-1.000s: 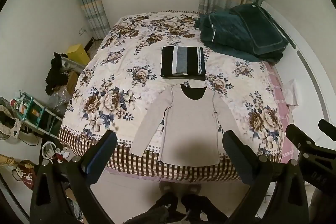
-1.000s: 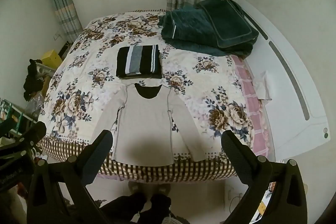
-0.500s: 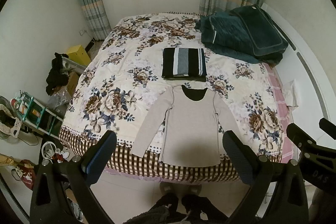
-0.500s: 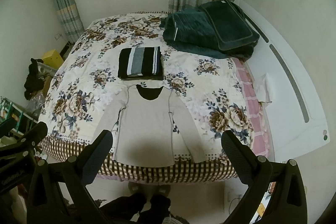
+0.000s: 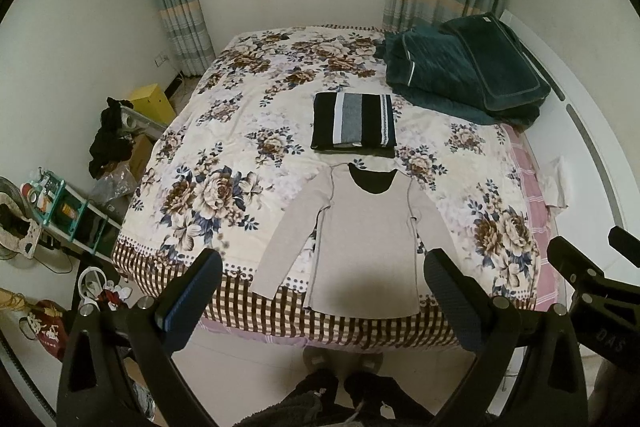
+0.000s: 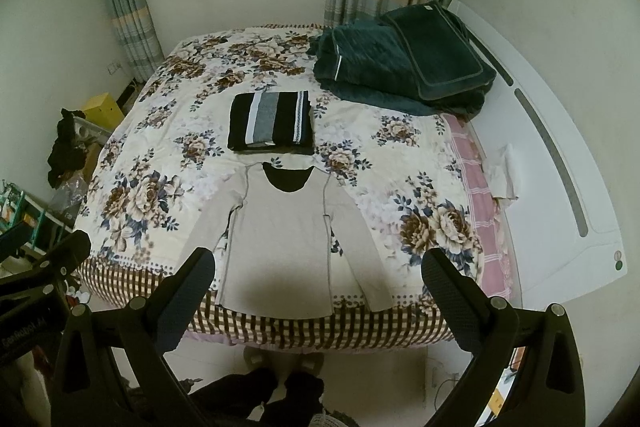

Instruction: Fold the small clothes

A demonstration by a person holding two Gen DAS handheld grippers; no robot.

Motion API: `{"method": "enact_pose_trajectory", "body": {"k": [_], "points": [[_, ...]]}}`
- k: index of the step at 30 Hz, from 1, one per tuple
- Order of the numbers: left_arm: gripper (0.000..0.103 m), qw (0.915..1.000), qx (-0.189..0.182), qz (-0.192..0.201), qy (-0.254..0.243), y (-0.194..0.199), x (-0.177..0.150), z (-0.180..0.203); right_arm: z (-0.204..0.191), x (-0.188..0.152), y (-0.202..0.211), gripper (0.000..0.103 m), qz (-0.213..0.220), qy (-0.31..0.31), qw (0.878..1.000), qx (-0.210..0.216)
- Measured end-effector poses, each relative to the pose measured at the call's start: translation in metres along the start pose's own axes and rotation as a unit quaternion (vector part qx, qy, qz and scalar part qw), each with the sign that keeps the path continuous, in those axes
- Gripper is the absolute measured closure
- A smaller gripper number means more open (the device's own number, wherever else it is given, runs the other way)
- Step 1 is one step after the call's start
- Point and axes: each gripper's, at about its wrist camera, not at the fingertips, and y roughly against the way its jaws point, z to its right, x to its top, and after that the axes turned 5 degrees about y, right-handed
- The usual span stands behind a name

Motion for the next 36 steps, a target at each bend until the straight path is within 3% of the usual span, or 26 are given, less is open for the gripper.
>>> {"method": "enact_pose_trajectory", "body": {"k": [36], "points": [[0.0, 0.9999, -0.009, 0.014, 0.004, 0.013, 0.009, 0.0, 0.004, 0.001, 0.011, 0.0, 0.009, 0.0, 1.0, -0.001]]}}
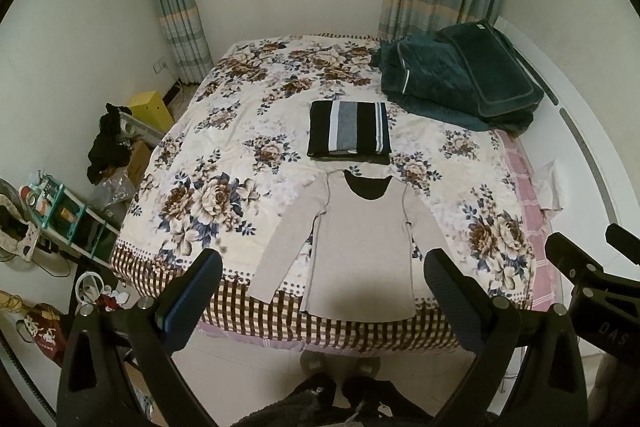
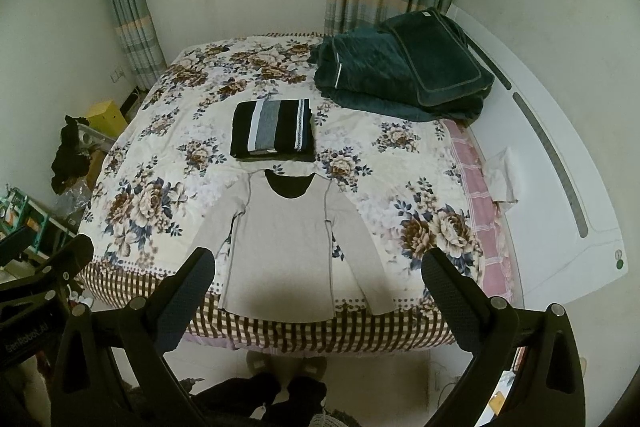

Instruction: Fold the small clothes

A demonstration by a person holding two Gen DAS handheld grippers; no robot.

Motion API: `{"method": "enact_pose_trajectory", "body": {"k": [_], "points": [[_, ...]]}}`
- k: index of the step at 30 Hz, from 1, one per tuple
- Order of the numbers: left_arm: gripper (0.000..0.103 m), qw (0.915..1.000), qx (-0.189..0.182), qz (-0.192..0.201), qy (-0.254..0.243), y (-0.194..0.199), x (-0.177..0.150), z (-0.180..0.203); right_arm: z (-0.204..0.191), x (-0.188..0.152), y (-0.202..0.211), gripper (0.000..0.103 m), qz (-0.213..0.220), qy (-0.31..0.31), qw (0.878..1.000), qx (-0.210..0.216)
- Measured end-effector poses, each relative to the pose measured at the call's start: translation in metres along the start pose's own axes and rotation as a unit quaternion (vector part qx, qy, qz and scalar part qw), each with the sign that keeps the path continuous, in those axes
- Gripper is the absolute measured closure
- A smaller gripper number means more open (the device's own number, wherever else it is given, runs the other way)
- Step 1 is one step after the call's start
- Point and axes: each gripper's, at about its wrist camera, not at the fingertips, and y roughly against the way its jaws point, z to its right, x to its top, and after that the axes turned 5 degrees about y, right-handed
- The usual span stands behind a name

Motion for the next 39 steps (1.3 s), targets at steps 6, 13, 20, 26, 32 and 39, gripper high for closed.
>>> {"method": "enact_pose_trajectory", "body": {"k": [6, 13, 20, 26, 32, 39], "points": [[0.0, 1.0, 0.001, 0.001, 0.0, 0.0, -0.001, 0.0, -0.003, 0.004, 0.0, 0.0, 0.001, 0.0, 1.0, 0.0], [0.0, 1.0, 0.001, 0.003, -0.001, 0.003, 0.004, 0.0, -0.003, 0.003, 0.0, 0.0, 0.003, 0.0, 1.0, 0.001], [0.0, 1.0, -0.001, 0.001, 0.002, -0.002, 0.011, -0.001, -0.008, 0.007, -0.005, 0.0, -0.001, -0.006, 1.0, 0.004], [0.0, 0.9984, 0.041, 0.037, 0.013, -0.056, 0.026, -0.016, -0.008, 0.036, -0.064, 0.0, -0.047, -0.07, 0.996, 0.028], [0.0, 0.9968, 0.079, 0.008, 0.01, -0.179, 0.0, -0.031, 0.089, -0.012, -0.224, 0.0, -0.156, -0.203, 0.967, -0.006], [0.0, 0.988, 0.13, -0.081, -0.018, -0.341, -0.059, -0.017, 0.21, -0.137, -0.408, 0.0, -0.252, -0.353, 0.901, -0.016]]}}
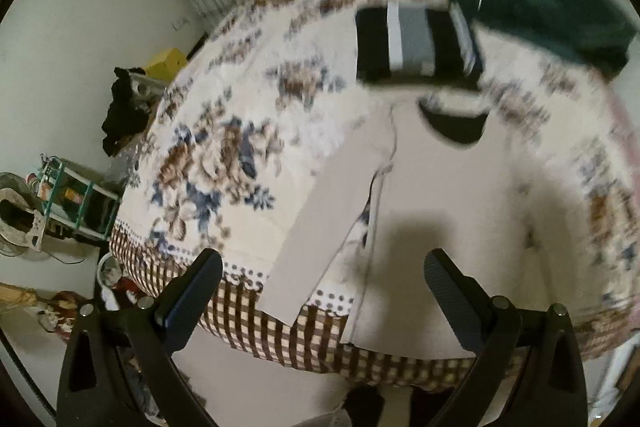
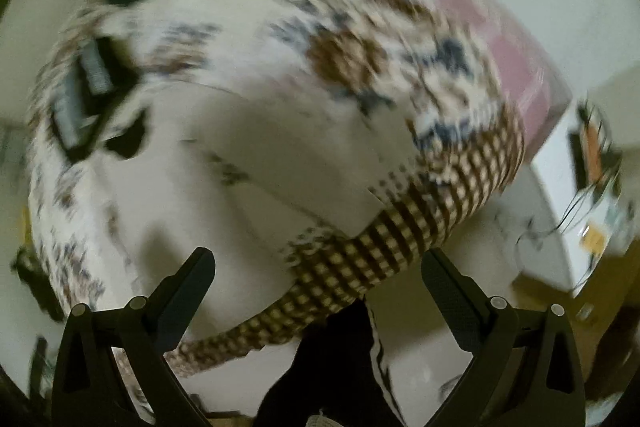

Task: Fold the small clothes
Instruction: 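Grasp the beige top's sleeve cuff with the right gripper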

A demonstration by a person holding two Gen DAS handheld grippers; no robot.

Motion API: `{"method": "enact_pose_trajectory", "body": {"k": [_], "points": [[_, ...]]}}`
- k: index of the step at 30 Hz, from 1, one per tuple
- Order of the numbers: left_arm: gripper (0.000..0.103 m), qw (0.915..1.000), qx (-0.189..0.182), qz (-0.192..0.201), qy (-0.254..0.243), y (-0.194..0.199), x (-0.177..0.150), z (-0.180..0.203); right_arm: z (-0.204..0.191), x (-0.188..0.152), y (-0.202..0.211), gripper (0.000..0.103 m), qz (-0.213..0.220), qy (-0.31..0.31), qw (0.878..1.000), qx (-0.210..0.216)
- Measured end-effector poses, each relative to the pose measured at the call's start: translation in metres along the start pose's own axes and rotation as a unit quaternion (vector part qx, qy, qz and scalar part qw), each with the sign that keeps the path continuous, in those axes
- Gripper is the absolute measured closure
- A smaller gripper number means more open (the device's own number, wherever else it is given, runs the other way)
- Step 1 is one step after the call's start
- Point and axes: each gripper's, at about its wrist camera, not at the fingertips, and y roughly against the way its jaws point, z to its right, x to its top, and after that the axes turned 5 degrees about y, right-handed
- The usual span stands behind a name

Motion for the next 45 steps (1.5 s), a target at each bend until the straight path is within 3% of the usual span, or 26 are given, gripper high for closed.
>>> {"method": "enact_pose_trajectory", "body": {"k": [5, 8, 10, 13, 14, 15, 16, 19, 23, 26, 28, 30, 32, 34, 38, 40, 41, 42, 43, 45], "points": [[0.0, 0.9975, 0.044, -0.056, -0.002, -0.094, -0.034, 0.041, 0.09, 0.027, -0.154, 0.001, -0.073, -0.079, 0.994, 0.015], [0.0, 0.9942, 0.057, -0.091, 0.006, -0.133, -0.052, 0.057, 0.118, 0.027, -0.224, 0.005, -0.111, -0.128, 0.984, 0.055], [0.0, 0.9918, 0.062, -0.111, 0.003, -0.156, -0.065, 0.069, 0.127, 0.021, -0.264, 0.009, -0.127, -0.159, 0.974, 0.104], [0.0, 0.9896, 0.07, -0.125, -0.012, -0.177, -0.078, 0.085, 0.126, 0.013, -0.289, 0.035, -0.129, -0.169, 0.969, 0.123], [0.0, 0.9891, 0.07, -0.128, -0.016, -0.182, -0.081, 0.091, 0.126, 0.01, -0.29, 0.059, -0.113, -0.169, 0.972, 0.12], [0.0, 0.9886, 0.07, -0.132, -0.02, -0.186, -0.084, 0.095, 0.126, 0.008, -0.29, 0.091, -0.107, -0.169, 0.972, 0.126], [0.0, 0.9884, 0.067, -0.135, -0.022, -0.191, -0.086, 0.1, 0.126, 0.006, -0.289, 0.096, -0.103, -0.166, 0.971, 0.141], [0.0, 0.9888, 0.057, -0.135, -0.027, -0.196, -0.085, 0.108, 0.131, 0.004, -0.268, 0.096, -0.072, -0.153, 0.974, 0.15], [0.0, 0.9903, 0.036, -0.131, -0.032, -0.196, -0.081, 0.118, 0.161, 0.02, -0.231, 0.096, -0.029, -0.15, 0.98, 0.126], [0.0, 0.9912, 0.022, -0.128, -0.029, -0.197, -0.078, 0.124, 0.176, 0.04, -0.233, 0.095, -0.026, -0.133, 0.984, 0.118], [0.0, 0.9907, 0.015, -0.133, -0.027, -0.201, -0.078, 0.127, 0.18, 0.051, -0.243, 0.086, -0.046, -0.131, 0.982, 0.13], [0.0, 0.9904, 0.013, -0.136, -0.024, -0.202, -0.077, 0.128, 0.19, 0.065, -0.248, 0.054, -0.053, -0.154, 0.977, 0.14], [0.0, 0.9905, 0.009, -0.136, -0.022, -0.201, -0.078, 0.125, 0.201, 0.059, -0.254, 0.041, -0.037, -0.194, 0.967, 0.159], [0.0, 0.9904, 0.011, -0.136, -0.022, -0.202, -0.079, 0.123, 0.208, 0.051, -0.264, 0.039, -0.043, -0.219, 0.96, 0.167], [0.0, 0.9893, 0.018, -0.144, -0.012, -0.21, -0.084, 0.112, 0.203, 0.037, -0.305, 0.039, -0.063, -0.256, 0.939, 0.223], [0.0, 0.9886, 0.023, -0.149, -0.004, -0.213, -0.087, 0.104, 0.193, 0.034, -0.314, 0.039, -0.045, -0.27, 0.933, 0.236], [0.0, 0.9885, 0.025, -0.149, -0.001, -0.214, -0.087, 0.1, 0.189, 0.03, -0.314, 0.05, -0.021, -0.278, 0.932, 0.233], [0.0, 0.9884, 0.027, -0.15, 0.004, -0.214, -0.087, 0.096, 0.182, 0.028, -0.314, 0.088, -0.007, -0.284, 0.93, 0.231], [0.0, 0.9885, 0.029, -0.148, 0.01, -0.214, -0.088, 0.09, 0.175, 0.028, -0.314, 0.095, -0.004, -0.284, 0.929, 0.238], [0.0, 0.9885, 0.031, -0.147, 0.018, -0.214, -0.088, 0.081, 0.154, 0.029, -0.301, 0.095, 0.014, -0.275, 0.933, 0.231]]}}
